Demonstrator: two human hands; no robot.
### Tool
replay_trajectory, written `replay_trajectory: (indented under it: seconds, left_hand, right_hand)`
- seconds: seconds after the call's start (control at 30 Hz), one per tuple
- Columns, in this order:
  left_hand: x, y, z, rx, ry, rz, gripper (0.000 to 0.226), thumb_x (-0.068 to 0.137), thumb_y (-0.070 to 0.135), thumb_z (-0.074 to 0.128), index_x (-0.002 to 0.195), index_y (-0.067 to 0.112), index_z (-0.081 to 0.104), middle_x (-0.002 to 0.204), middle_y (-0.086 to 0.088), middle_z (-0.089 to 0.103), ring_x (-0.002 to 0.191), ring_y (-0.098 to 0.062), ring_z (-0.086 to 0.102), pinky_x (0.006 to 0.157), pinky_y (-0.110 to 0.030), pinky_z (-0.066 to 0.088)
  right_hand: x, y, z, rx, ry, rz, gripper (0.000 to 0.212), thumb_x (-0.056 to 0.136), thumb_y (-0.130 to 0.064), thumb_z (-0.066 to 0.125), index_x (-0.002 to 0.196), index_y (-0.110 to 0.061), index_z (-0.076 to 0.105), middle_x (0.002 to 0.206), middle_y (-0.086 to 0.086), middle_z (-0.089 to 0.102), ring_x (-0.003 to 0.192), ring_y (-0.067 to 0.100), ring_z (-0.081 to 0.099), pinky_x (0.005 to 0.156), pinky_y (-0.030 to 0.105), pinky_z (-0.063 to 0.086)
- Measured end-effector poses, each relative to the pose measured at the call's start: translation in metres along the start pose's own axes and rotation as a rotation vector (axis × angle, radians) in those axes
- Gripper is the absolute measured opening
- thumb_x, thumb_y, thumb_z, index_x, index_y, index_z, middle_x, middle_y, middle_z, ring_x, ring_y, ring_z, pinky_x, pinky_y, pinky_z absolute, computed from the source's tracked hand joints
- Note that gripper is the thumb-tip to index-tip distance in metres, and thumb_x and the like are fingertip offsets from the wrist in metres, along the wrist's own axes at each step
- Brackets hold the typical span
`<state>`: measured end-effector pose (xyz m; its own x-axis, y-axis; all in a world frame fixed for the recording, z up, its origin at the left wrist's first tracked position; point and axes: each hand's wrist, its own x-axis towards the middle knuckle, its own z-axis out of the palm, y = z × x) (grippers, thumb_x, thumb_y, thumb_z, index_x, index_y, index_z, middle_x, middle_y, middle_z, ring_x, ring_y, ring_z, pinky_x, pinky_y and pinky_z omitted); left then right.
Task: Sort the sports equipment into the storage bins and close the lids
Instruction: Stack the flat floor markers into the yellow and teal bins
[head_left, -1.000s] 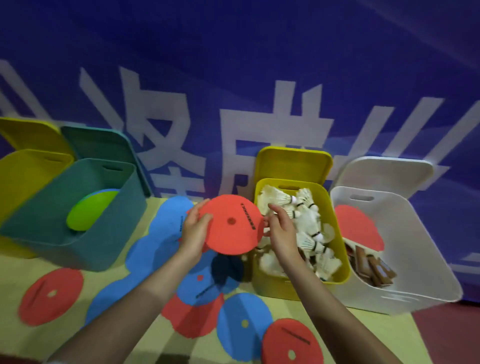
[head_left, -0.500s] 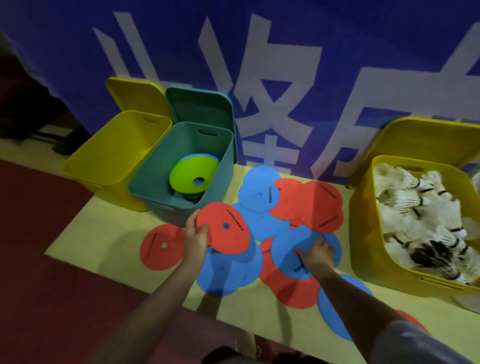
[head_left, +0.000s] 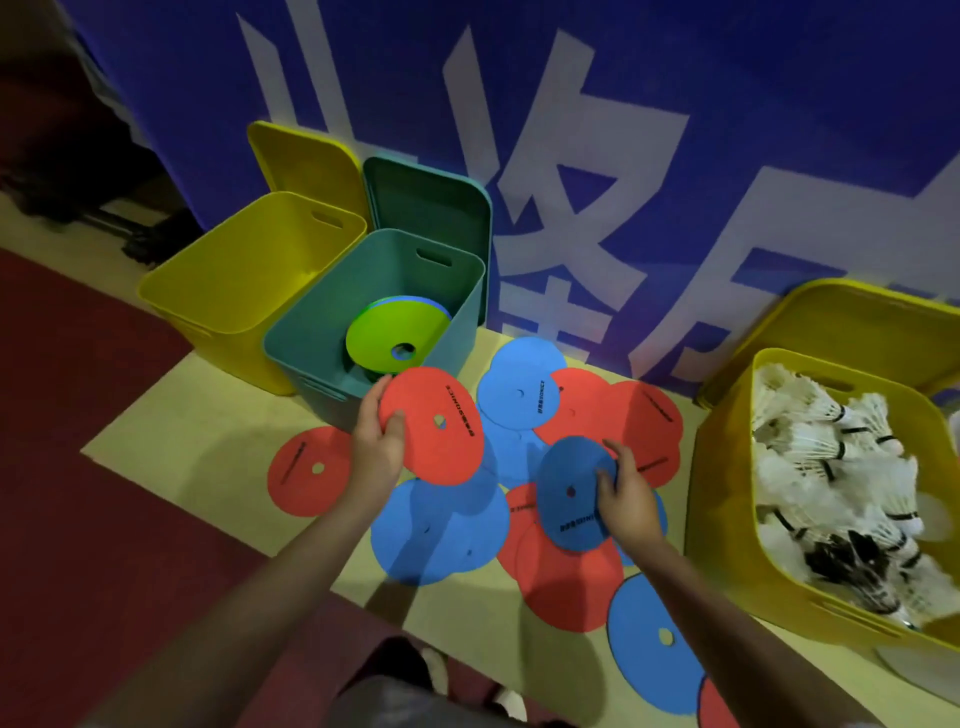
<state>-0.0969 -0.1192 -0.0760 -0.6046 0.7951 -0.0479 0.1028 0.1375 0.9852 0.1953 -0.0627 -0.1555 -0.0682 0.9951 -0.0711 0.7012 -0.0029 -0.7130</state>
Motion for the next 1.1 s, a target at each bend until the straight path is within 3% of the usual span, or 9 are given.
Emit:
replay_trajectory:
  seconds: [0.07, 0.13, 0.27, 0.47, 0.63, 0.77, 0.93, 1.03, 1.1]
  left_hand:
    - [0.014, 0.013, 0.001, -0.026, 0.004, -0.003, 0.045, 0.097, 0.003, 0.042, 0.139, 0.016, 0.042, 0.129, 0.001, 0.046, 0.114, -0.014, 0.046, 0.092, -0.022, 0.039]
    - [0.033, 0.028, -0.002, -0.072, -0.011, 0.014, 0.044, 0.097, 0.007, 0.041, 0.139, 0.022, 0.043, 0.130, 0.002, 0.047, 0.115, -0.016, 0.048, 0.096, -0.031, 0.041]
    - [0.081, 0.056, -0.018, -0.152, -0.019, 0.074, 0.042, 0.096, 0.011, 0.042, 0.135, 0.026, 0.046, 0.129, 0.003, 0.051, 0.113, -0.014, 0.050, 0.089, -0.030, 0.042]
    - [0.182, 0.081, -0.071, -0.278, -0.051, 0.139, 0.039, 0.093, 0.005, 0.043, 0.127, 0.022, 0.055, 0.117, 0.001, 0.058, 0.097, -0.012, 0.057, 0.072, -0.023, 0.048]
    - [0.277, 0.083, -0.149, -0.230, -0.053, 0.130, 0.040, 0.092, 0.003, 0.043, 0.130, 0.016, 0.053, 0.121, -0.001, 0.057, 0.106, -0.015, 0.054, 0.076, -0.021, 0.045]
    - [0.347, 0.068, -0.198, -0.016, -0.032, 0.144, 0.044, 0.093, 0.000, 0.043, 0.136, 0.008, 0.044, 0.131, -0.007, 0.050, 0.115, -0.017, 0.048, 0.081, -0.014, 0.034]
    - [0.404, 0.030, -0.211, 0.209, -0.171, 0.007, 0.046, 0.092, -0.001, 0.045, 0.137, 0.005, 0.040, 0.125, -0.010, 0.051, 0.119, -0.029, 0.048, 0.086, -0.027, 0.036]
    - [0.436, -0.005, -0.194, 0.242, -0.289, -0.102, 0.040, 0.089, -0.005, 0.046, 0.128, 0.003, 0.047, 0.108, -0.007, 0.053, 0.102, -0.027, 0.054, 0.084, -0.037, 0.045]
    - [0.467, -0.050, -0.181, 0.288, -0.337, -0.192, 0.037, 0.084, 0.002, 0.051, 0.121, 0.005, 0.054, 0.109, -0.013, 0.063, 0.094, -0.030, 0.061, 0.082, -0.044, 0.052]
  right_hand:
    - [0.004, -0.029, -0.012, 0.115, 0.056, -0.068, 0.038, 0.095, -0.009, 0.048, 0.132, -0.017, 0.048, 0.101, 0.009, 0.067, 0.084, 0.027, 0.061, 0.070, 0.033, 0.046]
    - [0.014, -0.059, -0.025, 0.261, 0.123, -0.104, 0.035, 0.095, -0.009, 0.048, 0.130, -0.014, 0.052, 0.120, 0.001, 0.060, 0.106, 0.015, 0.054, 0.089, 0.025, 0.040]
    - [0.040, -0.128, -0.035, 0.495, 0.256, -0.069, 0.035, 0.096, -0.009, 0.049, 0.131, -0.011, 0.050, 0.127, 0.000, 0.054, 0.116, 0.011, 0.049, 0.099, 0.027, 0.039]
    - [0.088, -0.236, 0.006, 0.653, 0.379, -0.062, 0.037, 0.095, -0.006, 0.048, 0.130, -0.017, 0.053, 0.123, -0.002, 0.054, 0.108, 0.012, 0.051, 0.086, 0.025, 0.041]
    - [0.115, -0.313, 0.086, 0.702, 0.443, 0.021, 0.035, 0.095, -0.009, 0.046, 0.128, -0.020, 0.053, 0.128, 0.003, 0.055, 0.116, 0.023, 0.053, 0.096, 0.043, 0.046]
    - [0.130, -0.353, 0.141, 0.746, 0.500, 0.053, 0.036, 0.095, -0.010, 0.046, 0.129, -0.018, 0.053, 0.129, 0.005, 0.055, 0.117, 0.023, 0.053, 0.097, 0.042, 0.046]
    - [0.138, -0.392, 0.192, 0.821, 0.524, 0.106, 0.034, 0.096, -0.008, 0.045, 0.127, -0.018, 0.053, 0.122, 0.001, 0.055, 0.110, 0.017, 0.053, 0.087, 0.032, 0.044]
    - [0.156, -0.412, 0.208, 0.804, 0.518, 0.112, 0.033, 0.096, -0.006, 0.044, 0.125, -0.019, 0.053, 0.118, -0.001, 0.055, 0.106, 0.016, 0.053, 0.085, 0.029, 0.043]
    - [0.167, -0.420, 0.219, 0.789, 0.522, 0.151, 0.033, 0.096, -0.006, 0.043, 0.125, -0.018, 0.053, 0.117, -0.001, 0.054, 0.105, 0.015, 0.053, 0.083, 0.028, 0.042]
